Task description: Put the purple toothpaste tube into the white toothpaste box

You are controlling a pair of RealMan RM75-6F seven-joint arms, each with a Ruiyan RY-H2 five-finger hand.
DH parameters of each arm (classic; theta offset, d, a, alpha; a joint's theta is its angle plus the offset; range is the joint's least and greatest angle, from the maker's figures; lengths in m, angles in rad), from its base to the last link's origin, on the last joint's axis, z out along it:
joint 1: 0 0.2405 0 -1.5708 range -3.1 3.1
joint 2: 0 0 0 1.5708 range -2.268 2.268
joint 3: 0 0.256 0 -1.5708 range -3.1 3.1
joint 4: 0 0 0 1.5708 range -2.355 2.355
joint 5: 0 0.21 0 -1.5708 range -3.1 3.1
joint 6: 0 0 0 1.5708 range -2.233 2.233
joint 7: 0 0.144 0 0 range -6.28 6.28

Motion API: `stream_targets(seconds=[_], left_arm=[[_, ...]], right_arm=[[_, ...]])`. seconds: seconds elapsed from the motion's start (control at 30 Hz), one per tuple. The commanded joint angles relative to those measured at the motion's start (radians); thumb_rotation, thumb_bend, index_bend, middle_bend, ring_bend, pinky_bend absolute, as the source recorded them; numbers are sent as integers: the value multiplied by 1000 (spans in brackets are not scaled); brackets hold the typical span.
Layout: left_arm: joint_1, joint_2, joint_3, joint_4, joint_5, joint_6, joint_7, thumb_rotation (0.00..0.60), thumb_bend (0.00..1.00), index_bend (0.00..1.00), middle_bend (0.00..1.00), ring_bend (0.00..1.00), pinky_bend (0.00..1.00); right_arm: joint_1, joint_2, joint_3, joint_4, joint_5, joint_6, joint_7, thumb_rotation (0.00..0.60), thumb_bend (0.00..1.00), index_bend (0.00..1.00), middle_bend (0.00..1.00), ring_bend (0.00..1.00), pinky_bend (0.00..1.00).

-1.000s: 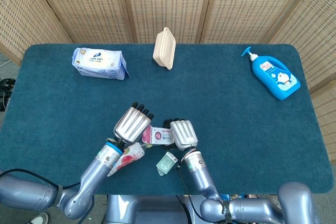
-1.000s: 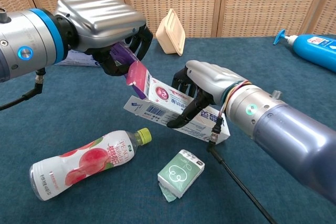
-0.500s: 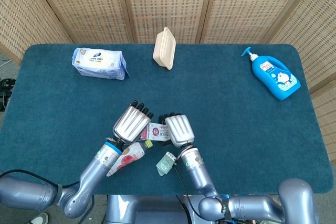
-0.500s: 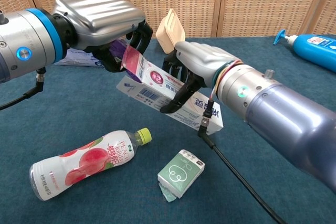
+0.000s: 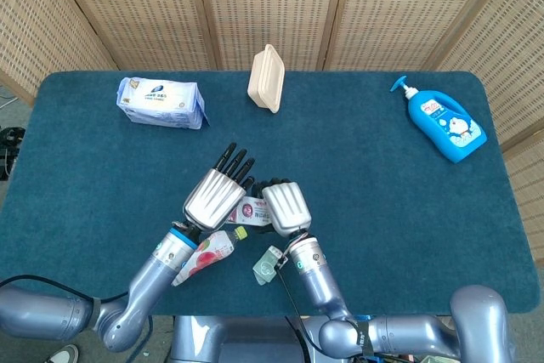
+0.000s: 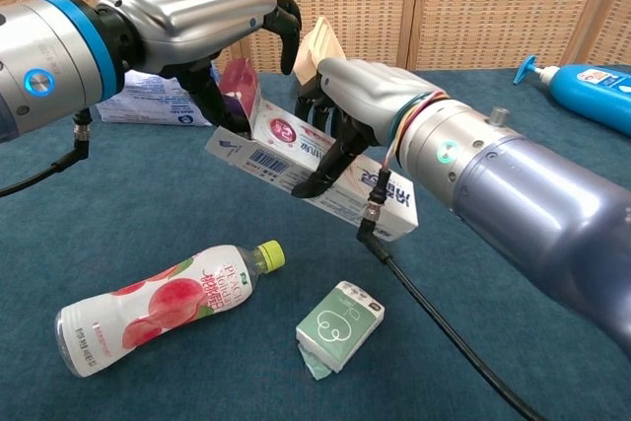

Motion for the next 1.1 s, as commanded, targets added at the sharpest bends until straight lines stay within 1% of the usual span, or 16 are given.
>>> stream_targets(seconds=[0.03,0.17,0.47,0.57,0.67,0.83,0.97,1.1], left_arm=[[10,10,-10,0,1,-1,-20,600,130,293,102,33,0],[23,23,-22,-7,-2,-3,-54,600,91,272,77,15,0],[76,98,-36,-20,-10,-15,-172,600,93,275,76,15,0],[103,130,-44,-38,-9,-10,-233,600,93,278,76,15,0],[131,165,-41,-57,12,-3,-283,600,91,283,78,15,0],[187,218,-24,-77,56,10,-378,600,93,283,79,15,0],[232,244,-5,-67,100,20,-454,600,93,284,80,15,0],[259,251,3,-43,119,15,-503,600,92,284,80,15,0]], right_arm=[[0,3,-3,5,0,0,0,600,99,592,497,411,432],[-1,9,-8,15,-5,1,1,600,101,592,497,411,432],[-16,35,-16,32,-10,4,17,600,99,593,497,412,432],[-24,49,-25,44,-12,5,18,600,99,594,498,412,432],[-36,73,-36,56,-24,2,31,600,99,594,499,412,432],[-51,126,-68,77,-76,0,34,600,101,599,504,413,432],[-63,157,-67,78,-100,5,57,600,100,608,511,417,432],[-64,185,-63,82,-131,18,48,600,119,625,527,436,443]])
